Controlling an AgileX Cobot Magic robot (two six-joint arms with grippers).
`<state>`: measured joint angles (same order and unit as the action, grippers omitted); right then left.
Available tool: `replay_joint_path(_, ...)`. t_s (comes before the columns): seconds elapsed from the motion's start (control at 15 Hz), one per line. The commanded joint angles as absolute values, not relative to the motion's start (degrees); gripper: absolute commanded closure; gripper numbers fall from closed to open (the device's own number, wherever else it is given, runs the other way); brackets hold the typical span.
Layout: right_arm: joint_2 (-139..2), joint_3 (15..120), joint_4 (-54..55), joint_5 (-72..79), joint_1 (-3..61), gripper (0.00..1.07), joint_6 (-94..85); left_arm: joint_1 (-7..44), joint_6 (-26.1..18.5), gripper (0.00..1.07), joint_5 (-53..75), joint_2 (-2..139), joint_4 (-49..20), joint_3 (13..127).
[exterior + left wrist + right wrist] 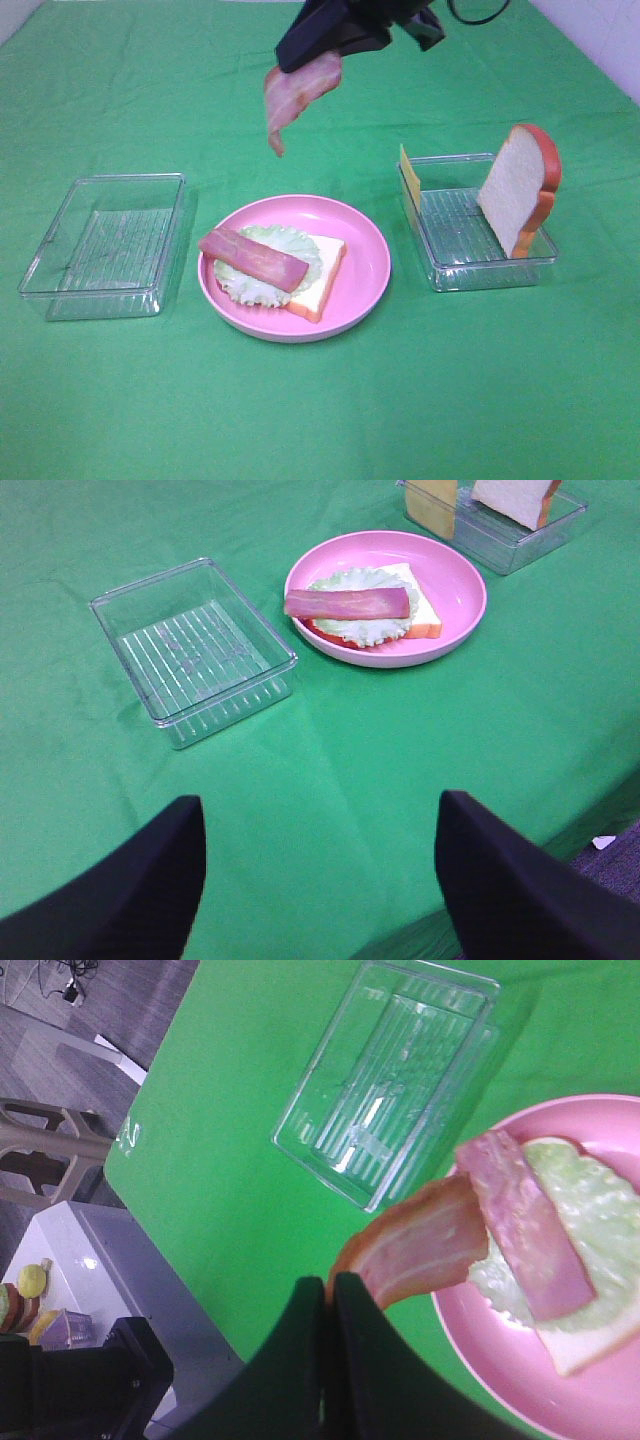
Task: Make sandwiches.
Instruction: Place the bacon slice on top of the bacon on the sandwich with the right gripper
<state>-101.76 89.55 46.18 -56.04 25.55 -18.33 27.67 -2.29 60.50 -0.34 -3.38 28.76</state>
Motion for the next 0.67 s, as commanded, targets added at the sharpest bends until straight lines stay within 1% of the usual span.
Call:
replay_joint_path(0.07,-106.0,89.7,49.2,-50.4,28.9,1.07,-19.1,27.8,-2.1,0.43,60.0,-1.6,-3.7,28.6)
replay_joint_path(0.33,-114.0,89.7,57.6,-45.8,29.5,1.07,-19.7,27.8,-2.1,0.43,60.0,-1.6,-3.6,28.6)
replay_joint_path(0.67,-122.6,89.7,64.0,-40.5,29.4,1.07,-19.6,27.8,-2.1,0.43,60.0,-1.6,-3.6,28.6)
